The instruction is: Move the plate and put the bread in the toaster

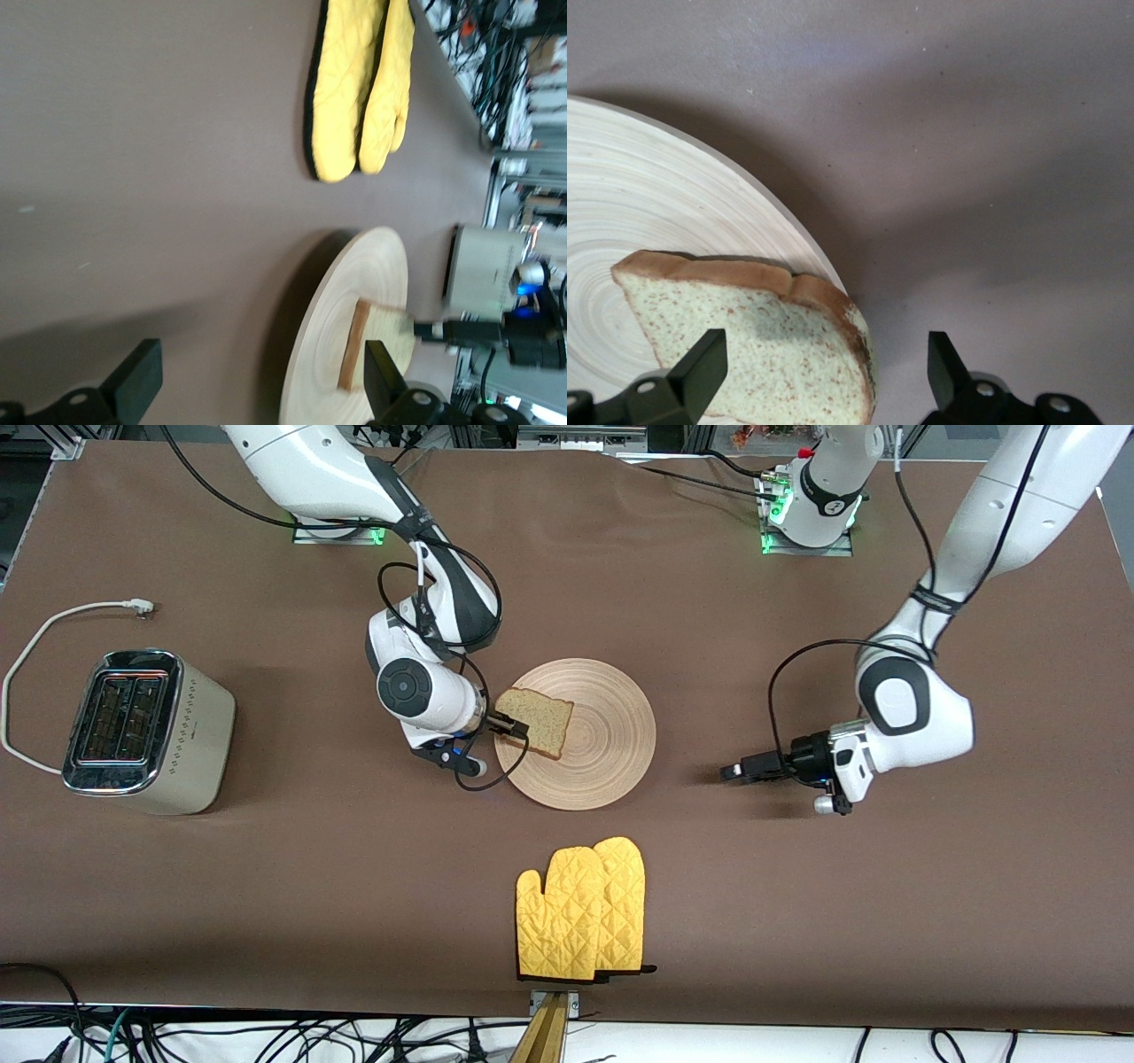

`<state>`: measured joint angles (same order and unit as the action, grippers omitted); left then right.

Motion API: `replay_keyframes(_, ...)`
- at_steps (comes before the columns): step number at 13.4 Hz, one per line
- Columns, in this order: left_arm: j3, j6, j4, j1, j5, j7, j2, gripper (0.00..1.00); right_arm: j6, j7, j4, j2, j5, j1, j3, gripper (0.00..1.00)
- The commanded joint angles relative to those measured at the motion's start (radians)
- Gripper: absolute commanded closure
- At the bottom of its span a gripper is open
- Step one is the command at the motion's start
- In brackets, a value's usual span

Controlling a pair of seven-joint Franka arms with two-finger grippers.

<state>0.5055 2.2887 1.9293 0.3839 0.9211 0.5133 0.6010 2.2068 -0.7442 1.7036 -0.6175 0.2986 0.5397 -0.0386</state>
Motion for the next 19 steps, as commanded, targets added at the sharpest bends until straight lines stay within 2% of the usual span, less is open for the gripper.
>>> replay_keyframes(1, -0.002, -0.147, -0.047, 0.046, -0.198, -0.148, -0.058, 0.0, 0.01, -0.014, 0.011, -0.001, -0.007, 0.017, 0.008, 0.0)
replay_keyframes(5, 0.024, -0.201, -0.102, 0.033, -0.519, -0.451, -0.127, 0.0, 0.008, -0.014, 0.025, -0.001, -0.007, 0.031, 0.009, 0.0)
replay_keyframes(9, 0.027, -0.228, -0.15, 0.032, -0.678, -0.533, -0.188, 0.0, 0.001, -0.018, 0.025, -0.001, -0.007, 0.043, 0.009, 0.01)
replay_keyframes(11, 0.028, -0.277, -0.159, 0.01, -0.764, -0.541, -0.228, 0.0, 0.001, -0.049, 0.025, -0.002, -0.007, 0.051, 0.009, 0.14)
replay_keyframes(14, 0.028, -0.349, -0.203, 0.003, -0.841, -0.607, -0.289, 0.0, 0.001, -0.052, 0.025, -0.002, -0.007, 0.057, 0.009, 0.21)
replay_keyframes(16, 0.03, -0.47, -0.283, -0.005, -0.948, -0.648, -0.302, 0.0, 0.001, -0.05, 0.025, -0.002, -0.007, 0.057, 0.009, 0.3)
replay_keyframes(19, 0.025, -0.598, -0.41, -0.008, -1.016, -0.665, -0.299, 0.0, 0.001, -0.05, 0.024, -0.008, -0.01, 0.057, 0.009, 0.57)
